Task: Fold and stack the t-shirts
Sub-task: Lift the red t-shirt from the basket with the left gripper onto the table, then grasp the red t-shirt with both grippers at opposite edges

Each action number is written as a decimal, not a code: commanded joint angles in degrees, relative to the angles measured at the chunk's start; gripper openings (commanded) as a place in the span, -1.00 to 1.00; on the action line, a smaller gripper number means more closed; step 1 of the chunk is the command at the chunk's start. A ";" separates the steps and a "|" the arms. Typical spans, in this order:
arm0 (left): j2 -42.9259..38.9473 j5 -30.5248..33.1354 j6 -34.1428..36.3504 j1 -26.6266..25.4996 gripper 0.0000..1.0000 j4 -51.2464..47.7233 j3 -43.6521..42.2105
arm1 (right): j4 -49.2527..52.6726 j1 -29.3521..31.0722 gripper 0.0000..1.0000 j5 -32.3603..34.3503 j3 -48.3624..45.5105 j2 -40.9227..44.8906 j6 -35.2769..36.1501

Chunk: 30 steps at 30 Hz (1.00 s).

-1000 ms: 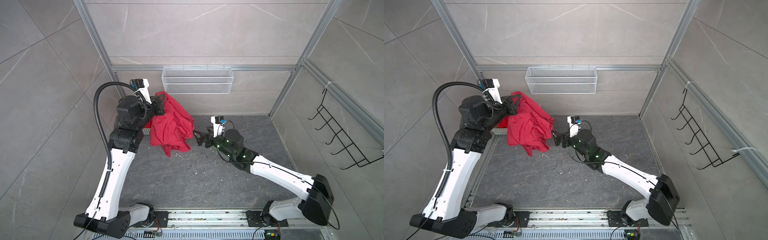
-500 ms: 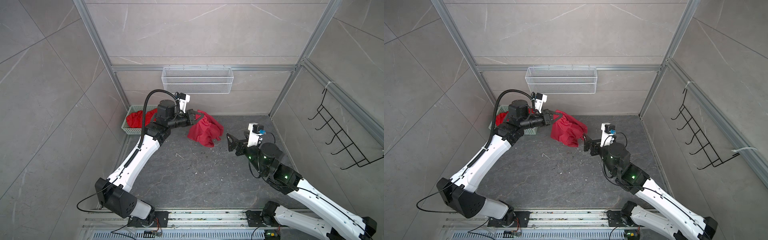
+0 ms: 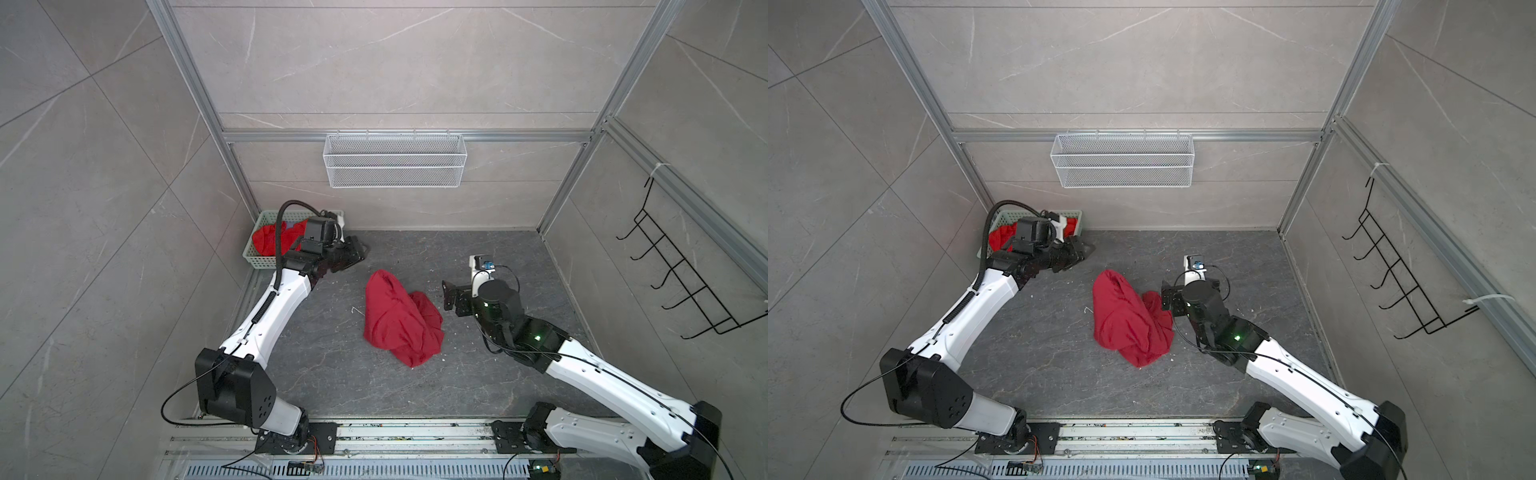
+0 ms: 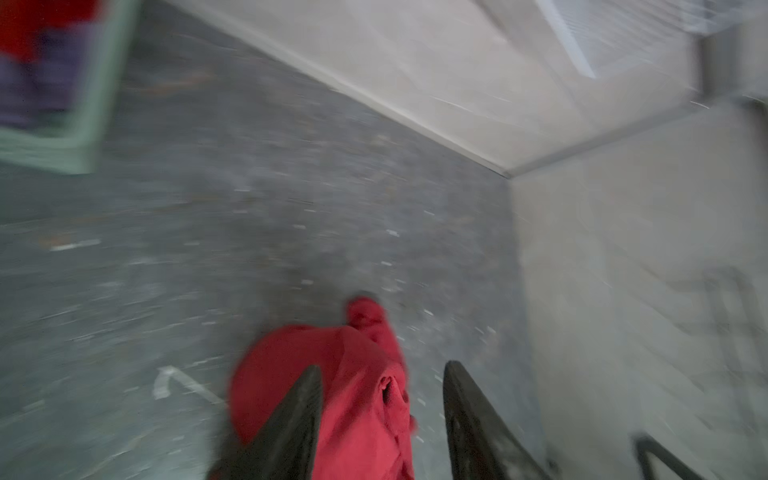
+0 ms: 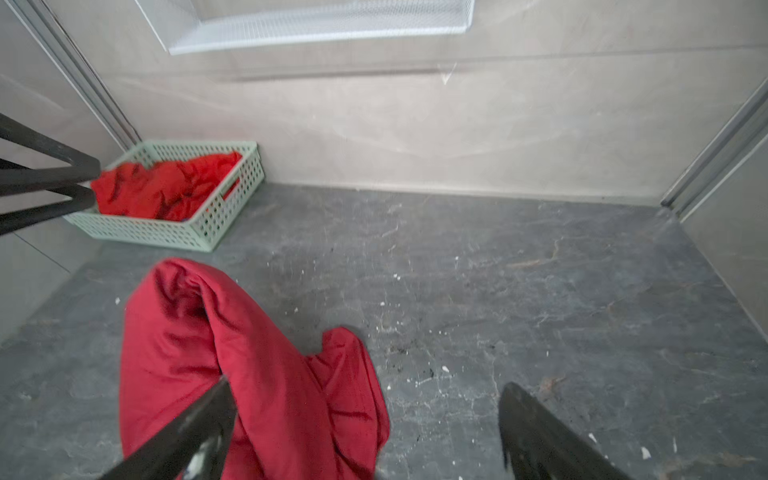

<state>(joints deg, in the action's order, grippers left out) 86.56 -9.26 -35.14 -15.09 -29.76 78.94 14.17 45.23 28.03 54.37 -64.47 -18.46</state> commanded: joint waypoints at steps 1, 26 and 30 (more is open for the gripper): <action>-1.13 11.08 4.79 -1.61 0.08 -6.02 -3.51 | 5.13 -0.17 0.99 -2.30 2.48 -3.67 -3.45; 9.30 9.68 -5.56 -32.62 -0.05 9.73 -20.31 | -6.50 -3.23 0.78 -25.36 -18.02 -10.98 -23.73; 10.99 10.43 -7.64 -32.90 -0.51 8.86 -20.31 | -9.16 -2.89 0.75 -26.57 -19.47 -12.78 -25.37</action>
<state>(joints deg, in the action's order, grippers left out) 97.08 0.01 -40.23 -47.90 -20.97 56.82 8.86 41.98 3.73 35.88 -75.72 -40.91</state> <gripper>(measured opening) 0.288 0.879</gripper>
